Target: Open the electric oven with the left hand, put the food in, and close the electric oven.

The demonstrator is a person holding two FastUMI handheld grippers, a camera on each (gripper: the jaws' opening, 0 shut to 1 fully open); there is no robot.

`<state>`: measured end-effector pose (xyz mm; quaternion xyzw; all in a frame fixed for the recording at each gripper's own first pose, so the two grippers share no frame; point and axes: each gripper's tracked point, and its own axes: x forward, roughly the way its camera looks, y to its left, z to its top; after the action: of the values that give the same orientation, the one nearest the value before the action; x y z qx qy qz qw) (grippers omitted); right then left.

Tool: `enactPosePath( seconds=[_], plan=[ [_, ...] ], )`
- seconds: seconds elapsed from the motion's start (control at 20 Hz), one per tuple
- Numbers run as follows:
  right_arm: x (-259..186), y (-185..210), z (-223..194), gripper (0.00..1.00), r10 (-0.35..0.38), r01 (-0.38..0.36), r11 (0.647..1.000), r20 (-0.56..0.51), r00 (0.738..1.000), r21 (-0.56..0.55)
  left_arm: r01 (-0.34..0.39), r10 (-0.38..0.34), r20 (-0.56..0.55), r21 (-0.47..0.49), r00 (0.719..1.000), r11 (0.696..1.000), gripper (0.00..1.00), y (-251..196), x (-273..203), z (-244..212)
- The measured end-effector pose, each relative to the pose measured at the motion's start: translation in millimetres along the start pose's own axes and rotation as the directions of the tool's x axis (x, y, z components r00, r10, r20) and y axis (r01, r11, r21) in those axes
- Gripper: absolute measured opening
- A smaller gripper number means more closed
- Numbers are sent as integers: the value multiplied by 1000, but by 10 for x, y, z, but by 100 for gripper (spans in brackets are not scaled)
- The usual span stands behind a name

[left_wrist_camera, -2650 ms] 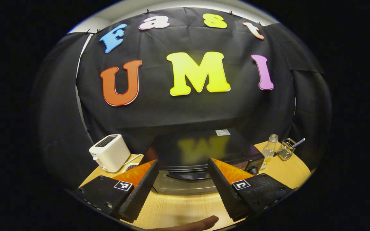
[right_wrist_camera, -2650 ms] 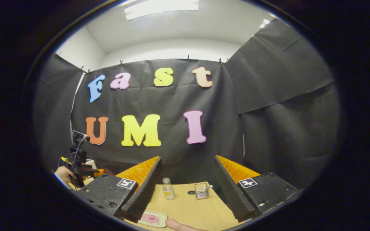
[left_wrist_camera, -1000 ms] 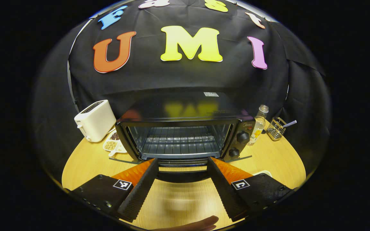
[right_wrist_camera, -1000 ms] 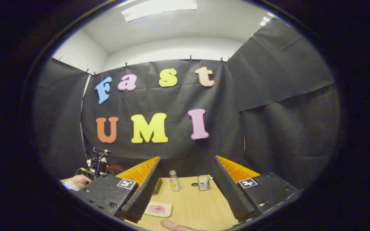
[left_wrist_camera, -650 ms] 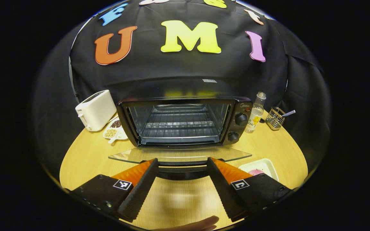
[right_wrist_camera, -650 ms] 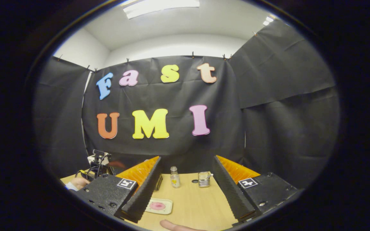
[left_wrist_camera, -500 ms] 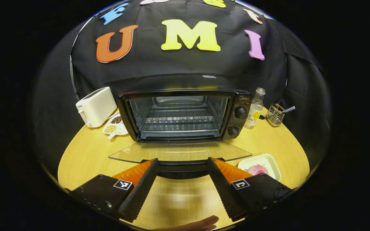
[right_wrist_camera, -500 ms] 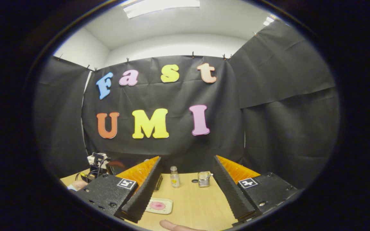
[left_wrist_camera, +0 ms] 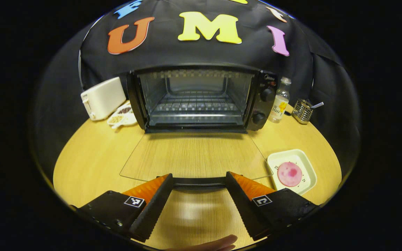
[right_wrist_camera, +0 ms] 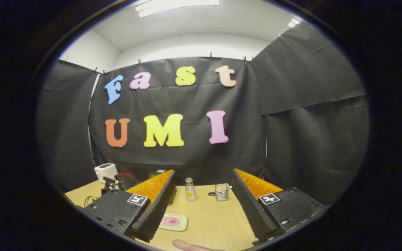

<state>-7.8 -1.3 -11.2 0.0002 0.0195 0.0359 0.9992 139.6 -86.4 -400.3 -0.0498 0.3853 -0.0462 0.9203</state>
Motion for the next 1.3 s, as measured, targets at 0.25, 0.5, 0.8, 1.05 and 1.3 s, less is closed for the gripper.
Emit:
enactPosePath(
  seconds=[0.25, 0.5, 0.8, 1.05, 1.3],
  plan=[
    [61, 78, -138, 96, 14, -15, 1000, -51, 999, -23, -13, 14, 154, -4, 988, 1000, 98, 128, 291, 85],
    [198, 207, -275, 96, 23, -26, 999, -93, 995, -41, -3, 3, 166, 3, 986, 1000, 96, 142, 243, 137],
    [686, 342, -740, 96, 18, -35, 997, -244, 970, -69, 26, -14, 309, -34, 951, 999, 95, 229, -342, 494],
    [1247, 359, -1410, 96, -9, -45, 993, -436, 900, -113, 15, -9, 489, -8, 872, 1000, 95, 249, -1294, 927],
    [1464, 501, -2454, 97, 45, -98, 994, -669, 741, -42, -45, 38, 598, -5, 801, 999, 95, 369, -2154, 1101]
  ],
)
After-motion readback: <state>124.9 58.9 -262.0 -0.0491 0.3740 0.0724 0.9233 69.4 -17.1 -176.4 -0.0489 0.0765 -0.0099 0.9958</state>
